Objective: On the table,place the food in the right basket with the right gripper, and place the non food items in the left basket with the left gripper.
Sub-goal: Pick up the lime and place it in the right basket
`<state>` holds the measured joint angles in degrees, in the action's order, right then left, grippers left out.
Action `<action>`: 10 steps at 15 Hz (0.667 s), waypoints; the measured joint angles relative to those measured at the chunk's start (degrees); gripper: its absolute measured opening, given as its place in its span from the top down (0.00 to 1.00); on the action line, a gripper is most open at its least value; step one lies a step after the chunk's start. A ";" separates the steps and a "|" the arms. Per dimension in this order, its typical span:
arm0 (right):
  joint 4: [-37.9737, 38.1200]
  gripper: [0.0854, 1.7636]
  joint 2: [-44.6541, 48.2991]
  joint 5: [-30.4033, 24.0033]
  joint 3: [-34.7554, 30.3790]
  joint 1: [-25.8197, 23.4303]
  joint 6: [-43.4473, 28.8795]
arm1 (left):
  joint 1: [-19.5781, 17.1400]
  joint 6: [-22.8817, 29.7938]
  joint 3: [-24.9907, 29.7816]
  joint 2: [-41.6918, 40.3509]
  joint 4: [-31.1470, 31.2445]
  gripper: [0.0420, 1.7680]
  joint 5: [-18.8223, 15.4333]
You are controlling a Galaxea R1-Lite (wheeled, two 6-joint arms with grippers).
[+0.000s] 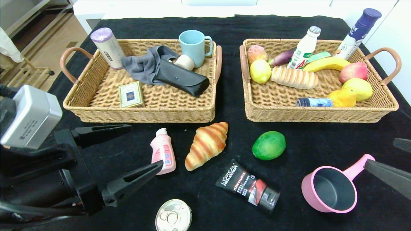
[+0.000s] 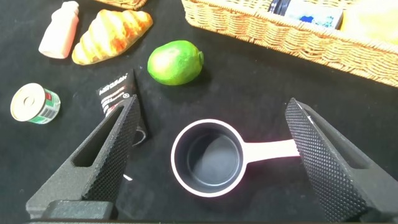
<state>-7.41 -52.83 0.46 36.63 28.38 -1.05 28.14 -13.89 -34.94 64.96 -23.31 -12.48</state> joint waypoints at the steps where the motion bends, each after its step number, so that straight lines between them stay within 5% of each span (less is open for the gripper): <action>1: -0.02 0.03 -0.22 0.02 0.10 0.00 -0.02 | -0.02 -0.04 0.51 0.11 -0.15 0.03 -0.05; 6: 0.20 0.03 -2.95 0.66 2.50 0.12 -0.02 | -0.17 0.09 1.18 0.09 -0.76 0.03 -0.09; 10: 3.17 0.03 -10.56 11.50 8.79 3.43 -1.40 | -0.24 0.27 0.88 0.11 -0.37 0.03 -0.28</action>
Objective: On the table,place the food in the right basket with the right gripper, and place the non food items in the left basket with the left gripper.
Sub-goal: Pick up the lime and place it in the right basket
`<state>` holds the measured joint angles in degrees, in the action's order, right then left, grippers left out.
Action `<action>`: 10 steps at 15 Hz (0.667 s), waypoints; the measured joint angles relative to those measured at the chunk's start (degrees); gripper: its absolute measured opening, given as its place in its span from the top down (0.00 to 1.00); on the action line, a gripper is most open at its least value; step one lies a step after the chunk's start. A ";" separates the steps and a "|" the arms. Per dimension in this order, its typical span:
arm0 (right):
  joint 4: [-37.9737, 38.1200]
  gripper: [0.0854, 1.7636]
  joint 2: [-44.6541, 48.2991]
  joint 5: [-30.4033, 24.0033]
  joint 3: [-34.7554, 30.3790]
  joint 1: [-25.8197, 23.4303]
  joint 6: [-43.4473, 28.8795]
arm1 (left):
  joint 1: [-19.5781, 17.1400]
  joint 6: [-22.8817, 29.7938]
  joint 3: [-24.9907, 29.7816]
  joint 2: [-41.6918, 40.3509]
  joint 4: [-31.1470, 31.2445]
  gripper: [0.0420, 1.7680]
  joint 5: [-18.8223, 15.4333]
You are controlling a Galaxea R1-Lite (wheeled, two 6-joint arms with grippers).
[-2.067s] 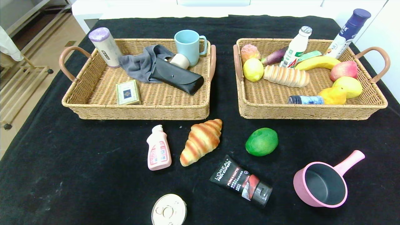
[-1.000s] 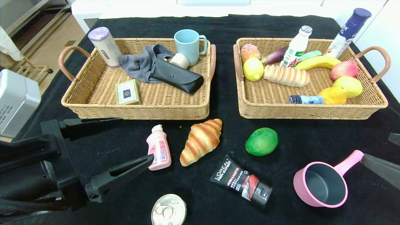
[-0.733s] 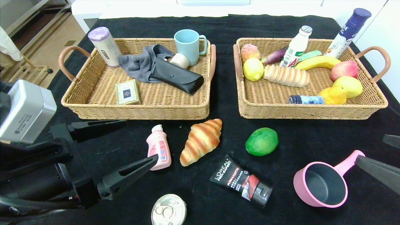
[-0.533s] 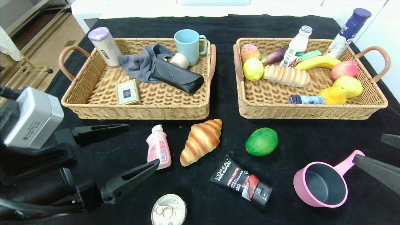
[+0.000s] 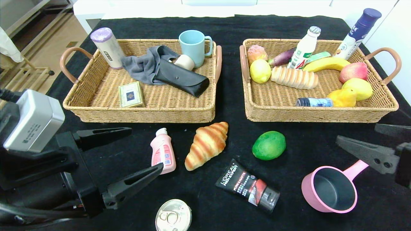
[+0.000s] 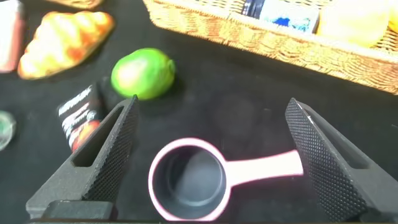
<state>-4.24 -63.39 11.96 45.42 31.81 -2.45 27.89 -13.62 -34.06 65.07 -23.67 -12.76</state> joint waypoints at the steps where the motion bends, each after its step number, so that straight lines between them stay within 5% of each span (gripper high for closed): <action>1: 2.49 0.03 -1.99 1.16 2.65 1.27 -1.38 | 0.00 0.04 -0.09 0.09 -0.27 0.03 0.23; 10: 27.97 0.03 -18.47 5.51 26.99 11.43 -23.28 | -0.26 -0.21 -0.30 -0.27 -0.46 0.03 1.80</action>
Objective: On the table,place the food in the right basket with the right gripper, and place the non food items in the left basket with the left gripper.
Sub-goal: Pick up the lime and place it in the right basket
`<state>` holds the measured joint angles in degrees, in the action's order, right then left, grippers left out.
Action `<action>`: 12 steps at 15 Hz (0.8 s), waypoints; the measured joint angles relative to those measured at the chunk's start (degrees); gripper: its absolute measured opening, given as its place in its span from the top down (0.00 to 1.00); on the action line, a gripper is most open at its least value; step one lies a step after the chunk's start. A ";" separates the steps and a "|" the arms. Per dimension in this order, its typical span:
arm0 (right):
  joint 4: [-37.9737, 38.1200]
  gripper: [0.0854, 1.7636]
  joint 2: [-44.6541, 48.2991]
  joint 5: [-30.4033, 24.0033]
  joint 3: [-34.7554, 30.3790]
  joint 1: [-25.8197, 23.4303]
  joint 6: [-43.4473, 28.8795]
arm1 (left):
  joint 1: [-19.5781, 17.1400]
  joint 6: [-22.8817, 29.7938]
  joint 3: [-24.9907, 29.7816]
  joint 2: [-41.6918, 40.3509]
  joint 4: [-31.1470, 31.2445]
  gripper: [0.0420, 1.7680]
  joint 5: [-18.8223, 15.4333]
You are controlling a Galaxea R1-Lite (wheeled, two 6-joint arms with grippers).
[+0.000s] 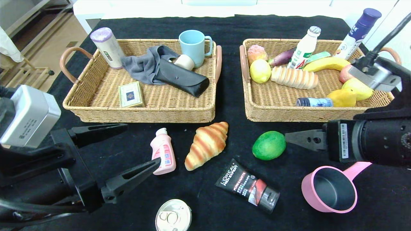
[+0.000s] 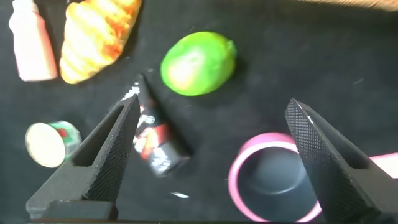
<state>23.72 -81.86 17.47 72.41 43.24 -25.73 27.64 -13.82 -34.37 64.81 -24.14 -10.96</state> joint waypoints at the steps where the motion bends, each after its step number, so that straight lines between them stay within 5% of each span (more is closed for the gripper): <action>1: 2.34 0.03 -1.52 0.00 2.06 0.39 -1.83 | -0.05 0.00 -0.17 -0.15 -0.02 0.03 0.05; 6: 12.69 0.03 -10.56 0.13 12.67 1.02 -12.04 | -0.18 0.00 -0.52 -0.94 0.02 0.03 0.07; 12: 13.74 0.03 -18.42 2.40 17.64 0.26 -13.13 | -1.38 -0.01 -0.77 -1.90 0.05 0.03 0.00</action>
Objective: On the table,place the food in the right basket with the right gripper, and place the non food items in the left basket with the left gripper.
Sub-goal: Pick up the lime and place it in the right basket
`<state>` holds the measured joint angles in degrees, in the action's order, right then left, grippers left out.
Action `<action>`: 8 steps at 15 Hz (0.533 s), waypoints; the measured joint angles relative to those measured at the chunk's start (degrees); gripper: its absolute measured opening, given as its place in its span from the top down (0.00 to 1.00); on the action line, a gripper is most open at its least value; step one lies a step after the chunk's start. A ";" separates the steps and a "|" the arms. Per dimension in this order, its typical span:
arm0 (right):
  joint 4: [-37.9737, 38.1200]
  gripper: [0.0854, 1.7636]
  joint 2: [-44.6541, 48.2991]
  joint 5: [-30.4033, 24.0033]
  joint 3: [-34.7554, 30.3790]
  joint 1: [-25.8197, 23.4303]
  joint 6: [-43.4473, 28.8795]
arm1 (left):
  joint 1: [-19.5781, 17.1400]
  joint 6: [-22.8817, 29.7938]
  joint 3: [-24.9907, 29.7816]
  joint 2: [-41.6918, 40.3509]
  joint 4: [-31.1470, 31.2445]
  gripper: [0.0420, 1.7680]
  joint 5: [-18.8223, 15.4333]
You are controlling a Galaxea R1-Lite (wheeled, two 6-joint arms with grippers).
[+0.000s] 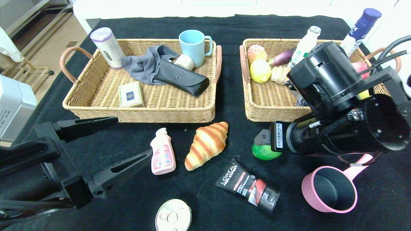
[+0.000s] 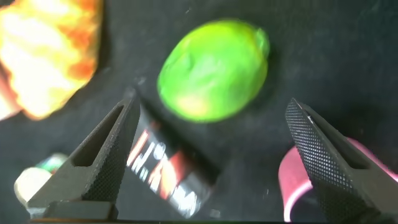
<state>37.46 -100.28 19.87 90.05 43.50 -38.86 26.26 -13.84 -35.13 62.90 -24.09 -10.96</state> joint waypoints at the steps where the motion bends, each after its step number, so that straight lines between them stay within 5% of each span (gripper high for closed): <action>1: 0.00 0.03 -1.12 0.90 0.93 -0.09 -0.61 | -0.20 0.01 -0.01 -0.06 0.00 0.03 -0.04; 8: 2.80 0.03 -5.86 2.04 5.81 -0.48 -1.57 | -1.29 -0.05 0.07 -0.17 0.00 0.03 -0.17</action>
<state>40.27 -106.14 21.91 95.87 43.02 -40.44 24.97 -13.89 -35.06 62.73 -24.09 -11.13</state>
